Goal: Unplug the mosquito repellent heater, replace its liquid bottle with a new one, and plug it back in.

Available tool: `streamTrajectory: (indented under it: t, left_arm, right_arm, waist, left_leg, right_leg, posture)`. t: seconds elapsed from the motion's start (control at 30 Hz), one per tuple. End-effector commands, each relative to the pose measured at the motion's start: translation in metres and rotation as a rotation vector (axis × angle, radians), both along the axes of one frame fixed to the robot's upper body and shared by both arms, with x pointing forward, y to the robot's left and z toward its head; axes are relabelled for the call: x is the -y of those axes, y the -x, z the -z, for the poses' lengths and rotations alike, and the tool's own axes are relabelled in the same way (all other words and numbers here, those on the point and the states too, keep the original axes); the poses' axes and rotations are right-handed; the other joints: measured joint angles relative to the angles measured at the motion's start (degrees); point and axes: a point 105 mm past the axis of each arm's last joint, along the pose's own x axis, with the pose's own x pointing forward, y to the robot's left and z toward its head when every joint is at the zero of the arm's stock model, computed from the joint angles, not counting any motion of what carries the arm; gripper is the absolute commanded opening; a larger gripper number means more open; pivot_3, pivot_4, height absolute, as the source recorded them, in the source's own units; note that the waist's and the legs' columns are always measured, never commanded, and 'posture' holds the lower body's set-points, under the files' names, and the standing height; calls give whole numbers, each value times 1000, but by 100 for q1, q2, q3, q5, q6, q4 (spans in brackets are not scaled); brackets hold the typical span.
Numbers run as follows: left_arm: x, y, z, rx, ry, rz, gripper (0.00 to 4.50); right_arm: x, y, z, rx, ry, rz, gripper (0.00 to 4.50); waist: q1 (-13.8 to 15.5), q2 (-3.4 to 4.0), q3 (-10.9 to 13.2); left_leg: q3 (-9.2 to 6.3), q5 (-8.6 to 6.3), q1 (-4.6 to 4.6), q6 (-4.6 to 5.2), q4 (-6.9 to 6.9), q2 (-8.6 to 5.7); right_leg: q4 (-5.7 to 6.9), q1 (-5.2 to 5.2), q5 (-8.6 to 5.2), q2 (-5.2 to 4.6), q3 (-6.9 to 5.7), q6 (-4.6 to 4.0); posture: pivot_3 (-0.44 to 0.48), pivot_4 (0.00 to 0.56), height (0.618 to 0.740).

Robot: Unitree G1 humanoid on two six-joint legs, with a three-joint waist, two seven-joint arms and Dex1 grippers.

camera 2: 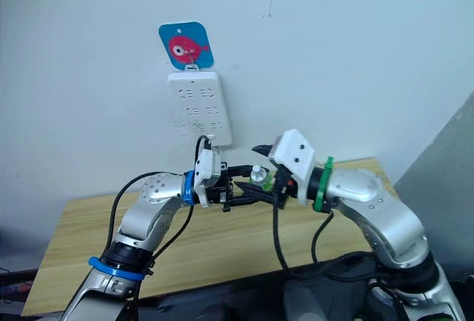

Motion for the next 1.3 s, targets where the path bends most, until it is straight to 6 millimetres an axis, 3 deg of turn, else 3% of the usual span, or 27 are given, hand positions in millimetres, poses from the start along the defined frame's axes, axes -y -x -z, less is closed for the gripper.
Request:
streamTrajectory:
  t: [0.03,0.23,0.5,0.63,1.0,1.13,1.3]
  left_arm:
    - [5,5,-12,37,36,4,2239]
    - [3,5,-11,27,35,-18,2239]
    - [2,6,-10,14,34,-22,2239]
    - [1,4,-10,13,28,-23,2239]
    - [3,7,-10,13,25,-6,2239]
    - [4,8,-10,13,27,-2,2239]
    - [3,9,-9,8,27,-10,2239]
  right_arm:
    - [3,-10,-10,54,-8,28,3880]
    - [23,4,-15,-23,0,-33,3880]
    - [50,25,-8,-103,112,-86,3880]
    - [49,32,-8,-91,138,-108,3880]
    - [3,5,-4,-24,24,-2,3880]
    - [5,-11,-6,-7,-8,55,3880]
    - [26,-7,-6,-35,2,46,3880]
  waist:
    - [8,0,0]
    - [17,0,0]
    - [15,0,0]
    - [15,-1,0]
    - [-3,0,0]
    - [8,0,-1]
    - [17,0,-1]
  left_leg:
    - [1,0,0,0,0,-1]
    - [0,0,-2,1,-1,-2]
    - [5,-1,-1,2,-1,-2]
    - [10,-1,-1,2,-1,-3]
    - [15,-1,-3,1,-2,2]
    - [17,-1,-3,1,-1,-1]
    - [11,-1,-5,1,-3,0]
  right_leg:
    - [0,0,0,-1,0,0]
    - [-2,0,0,-1,-1,0]
    - [-2,1,-4,12,0,6]
    - [-3,2,-6,13,2,11]
    - [-1,-6,-3,10,9,5]
    - [-1,-7,-2,10,9,4]
    - [-1,-7,-2,2,7,3]
  posture:
    - [-216,94,740]
    - [-213,93,740]
    - [-226,94,740]
    - [-227,95,740]
    - [-228,93,740]
    - [-225,89,740]
    - [-217,86,740]
